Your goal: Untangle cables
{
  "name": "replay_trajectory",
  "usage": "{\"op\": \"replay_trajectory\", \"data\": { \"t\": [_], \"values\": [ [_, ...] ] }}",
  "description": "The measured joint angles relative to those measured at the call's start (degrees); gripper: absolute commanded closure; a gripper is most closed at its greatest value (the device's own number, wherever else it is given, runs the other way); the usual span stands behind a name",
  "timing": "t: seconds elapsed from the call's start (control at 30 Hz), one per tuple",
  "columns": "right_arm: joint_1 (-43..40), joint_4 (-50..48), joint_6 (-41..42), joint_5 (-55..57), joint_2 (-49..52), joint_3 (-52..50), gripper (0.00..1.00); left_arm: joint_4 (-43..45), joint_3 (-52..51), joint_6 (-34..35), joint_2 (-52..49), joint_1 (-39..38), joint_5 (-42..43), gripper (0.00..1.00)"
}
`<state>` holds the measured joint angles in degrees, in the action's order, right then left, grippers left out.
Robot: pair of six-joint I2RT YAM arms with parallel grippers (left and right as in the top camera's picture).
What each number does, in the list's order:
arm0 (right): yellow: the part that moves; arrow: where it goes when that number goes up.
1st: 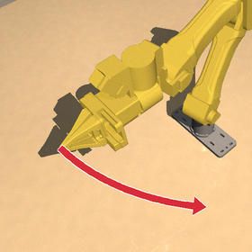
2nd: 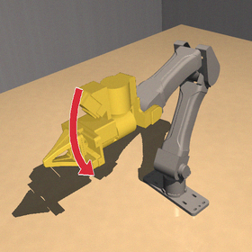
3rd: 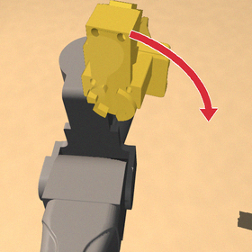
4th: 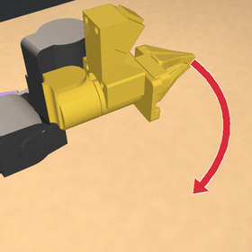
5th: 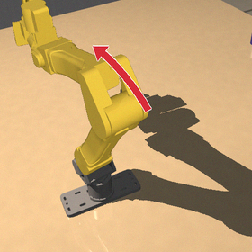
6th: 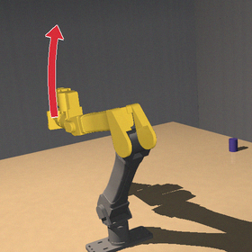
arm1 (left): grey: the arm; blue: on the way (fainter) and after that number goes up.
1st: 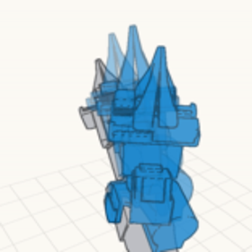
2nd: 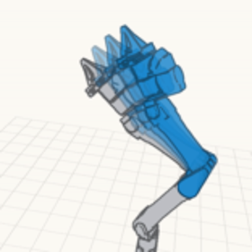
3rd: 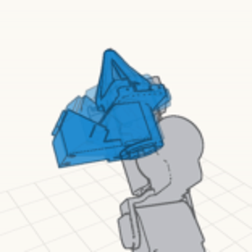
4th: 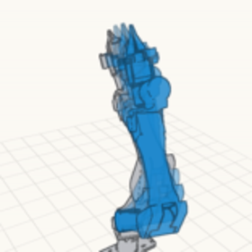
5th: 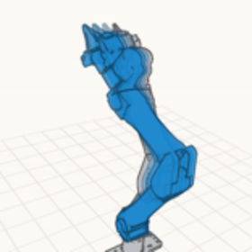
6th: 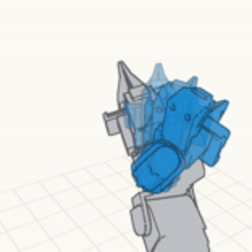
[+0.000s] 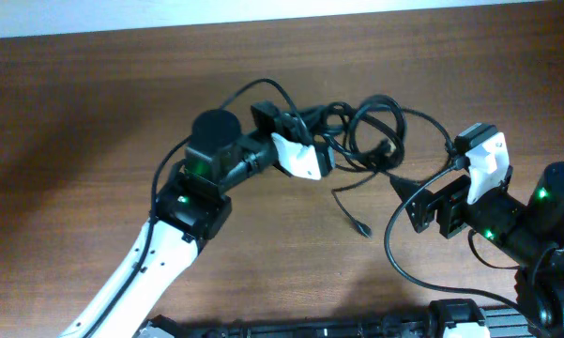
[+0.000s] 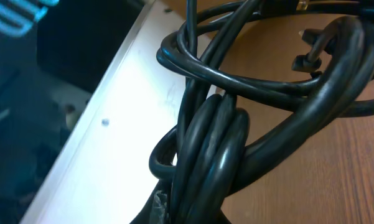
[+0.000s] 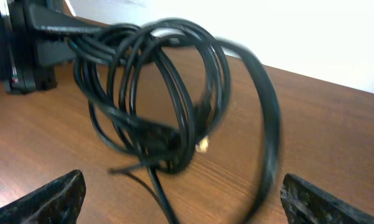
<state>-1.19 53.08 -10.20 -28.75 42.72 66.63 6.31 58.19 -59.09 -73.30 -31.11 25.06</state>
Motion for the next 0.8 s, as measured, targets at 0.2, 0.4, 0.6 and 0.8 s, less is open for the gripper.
{"op": "replay_trajectory", "data": {
  "t": [0.2, 0.4, 0.6, 0.8],
  "values": [
    [0.00, -0.13, 0.57, 0.44, -0.72, 0.46, 0.01, -0.02, 0.00, 4.13, 0.00, 3.37, 0.70, 1.00],
    [0.00, 1.18, 2.89, 3.74, -1.53, 1.07, 0.01, 1.42, -0.02, 7.61, 0.00, 5.25, 2.91, 1.00],
    [0.00, 0.66, 5.18, 6.69, -1.53, 1.09, 0.01, 3.21, -0.02, 9.44, 0.00, 7.56, 18.10, 1.00],
    [0.00, -1.42, 5.70, 6.73, -1.55, 1.09, 0.01, 3.50, -0.02, 8.98, 0.00, 7.58, 37.70, 1.00]
  ]
}}
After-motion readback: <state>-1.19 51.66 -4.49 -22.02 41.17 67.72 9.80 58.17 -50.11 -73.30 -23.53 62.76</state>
